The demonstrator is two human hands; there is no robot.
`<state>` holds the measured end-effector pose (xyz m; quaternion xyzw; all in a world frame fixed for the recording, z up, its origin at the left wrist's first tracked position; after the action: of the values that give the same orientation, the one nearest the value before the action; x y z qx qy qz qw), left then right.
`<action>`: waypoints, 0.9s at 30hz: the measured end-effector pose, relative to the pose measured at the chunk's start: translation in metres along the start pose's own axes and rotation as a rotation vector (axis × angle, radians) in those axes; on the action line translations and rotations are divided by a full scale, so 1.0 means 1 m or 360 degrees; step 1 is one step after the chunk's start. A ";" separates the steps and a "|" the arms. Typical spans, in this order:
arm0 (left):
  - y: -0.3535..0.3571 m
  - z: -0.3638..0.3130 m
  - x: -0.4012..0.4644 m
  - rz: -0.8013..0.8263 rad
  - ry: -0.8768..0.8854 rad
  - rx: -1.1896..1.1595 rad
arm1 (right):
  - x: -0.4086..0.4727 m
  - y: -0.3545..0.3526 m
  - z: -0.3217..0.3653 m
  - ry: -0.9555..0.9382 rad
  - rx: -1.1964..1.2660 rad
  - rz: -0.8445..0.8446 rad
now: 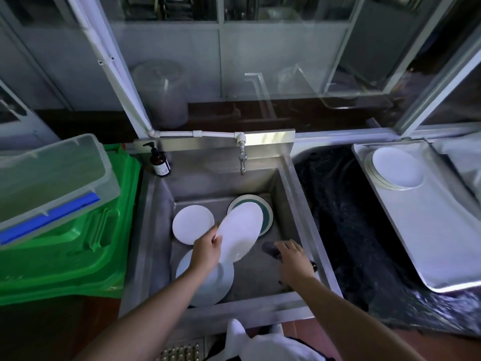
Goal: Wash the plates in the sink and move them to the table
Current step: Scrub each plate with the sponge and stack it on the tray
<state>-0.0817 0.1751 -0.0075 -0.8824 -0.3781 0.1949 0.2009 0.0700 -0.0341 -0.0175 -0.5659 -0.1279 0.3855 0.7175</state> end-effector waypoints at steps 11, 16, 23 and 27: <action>0.005 -0.022 -0.006 0.0192 -0.0635 -0.1280 | 0.037 -0.086 0.076 -0.0292 0.0597 -0.0775; 0.005 -0.051 -0.005 0.0348 -0.0631 -0.1575 | 0.032 -0.062 0.127 -0.0644 0.0423 -0.0667; -0.008 -0.059 -0.002 0.0377 -0.0642 -0.1625 | 0.005 -0.048 0.151 -0.1051 0.0103 -0.0809; -0.014 -0.057 0.000 0.0289 -0.0621 -0.1580 | 0.037 -0.071 0.142 -0.1031 -0.0029 -0.0845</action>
<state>-0.0618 0.1716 0.0476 -0.8478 -0.3773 0.1698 -0.3317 0.0355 0.0886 0.0842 -0.3689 -0.4919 0.3440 0.7096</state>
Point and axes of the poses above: each hand's wrist, its own x-axis towards the middle knuckle, its own y-axis out of the palm, z = x × y, the point moved 7 cm from there along x, towards the middle knuckle, and after that the axes turned 2 degrees about -z, right-handed, at the moved point
